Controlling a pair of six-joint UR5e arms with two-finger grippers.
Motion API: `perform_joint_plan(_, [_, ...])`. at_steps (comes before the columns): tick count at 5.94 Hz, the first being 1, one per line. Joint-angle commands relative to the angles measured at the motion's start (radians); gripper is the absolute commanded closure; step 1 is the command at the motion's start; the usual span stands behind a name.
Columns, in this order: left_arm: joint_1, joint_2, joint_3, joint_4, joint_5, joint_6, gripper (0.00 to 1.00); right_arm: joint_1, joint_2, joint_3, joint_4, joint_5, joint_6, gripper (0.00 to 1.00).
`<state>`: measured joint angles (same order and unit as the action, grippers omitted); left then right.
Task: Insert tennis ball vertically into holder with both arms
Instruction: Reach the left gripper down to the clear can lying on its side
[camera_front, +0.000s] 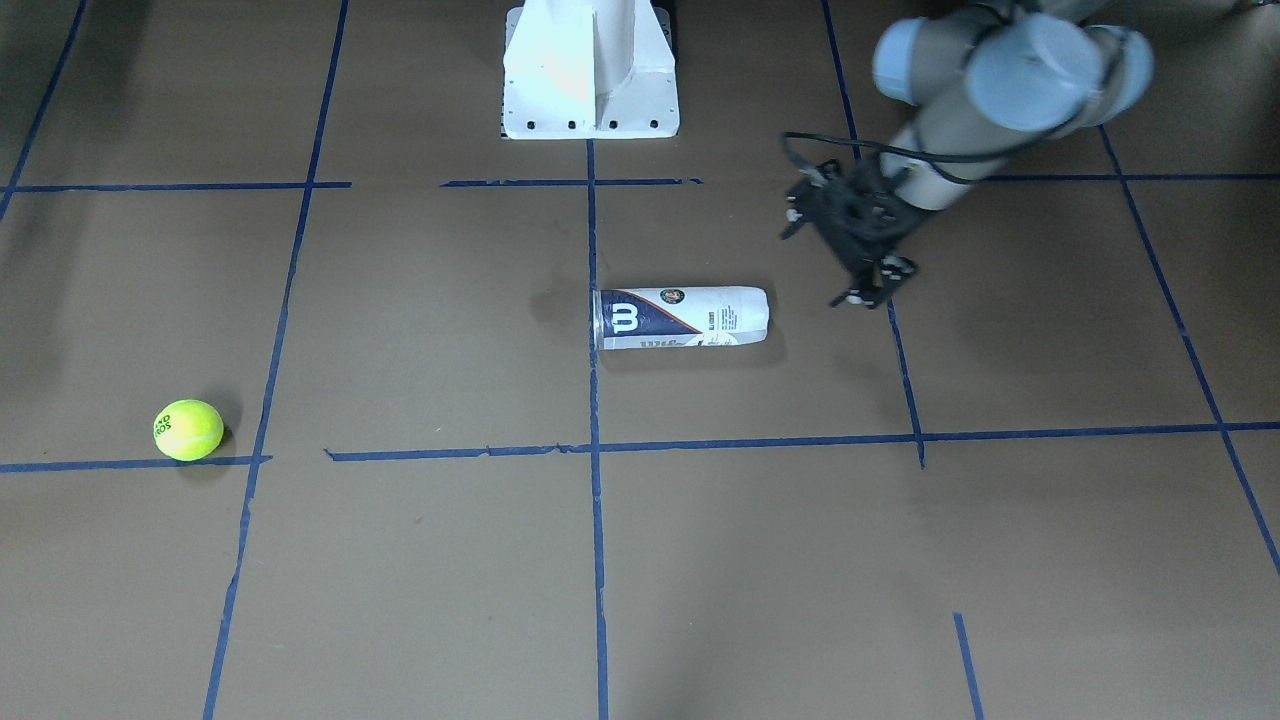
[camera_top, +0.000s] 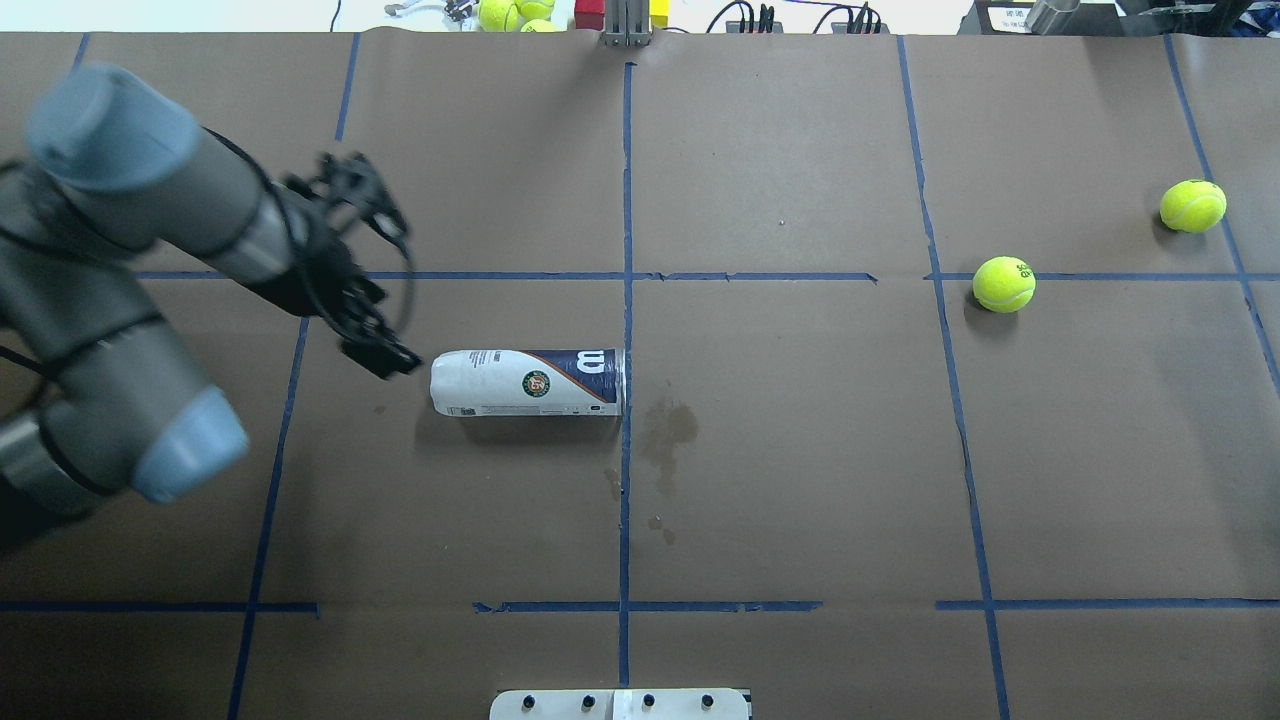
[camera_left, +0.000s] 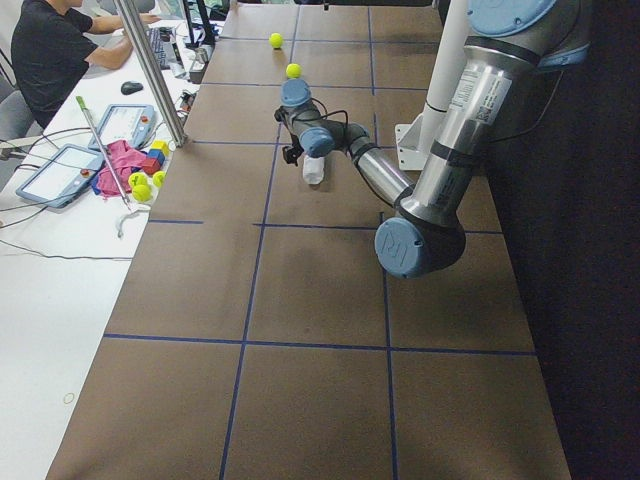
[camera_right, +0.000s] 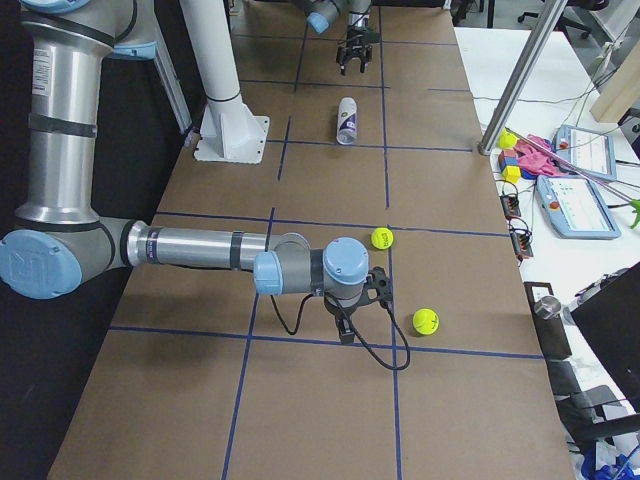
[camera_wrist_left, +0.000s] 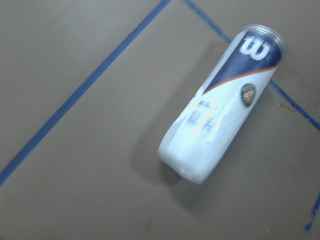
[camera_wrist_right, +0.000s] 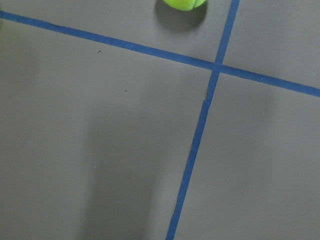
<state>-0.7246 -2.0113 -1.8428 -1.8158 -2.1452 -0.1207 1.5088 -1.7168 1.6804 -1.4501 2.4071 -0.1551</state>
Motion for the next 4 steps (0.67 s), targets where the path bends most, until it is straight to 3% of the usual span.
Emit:
perform_joint_plan(1, [0.149, -0.149, 0.025, 0.053, 0.198, 0.030, 0.00, -0.001, 0.008, -0.001, 0.000, 0.001, 0.002, 0.00])
perform_joint_plan(2, [0.162, -0.194, 0.083, 0.079, 0.218, 0.173, 0.00, -0.001, 0.000, -0.002, 0.000, 0.003, 0.000, 0.00])
perform_joint_plan(4, [0.166, -0.341, 0.123, 0.290, 0.271, 0.197, 0.00, -0.001, 0.000, -0.005, 0.000, 0.001, 0.000, 0.00])
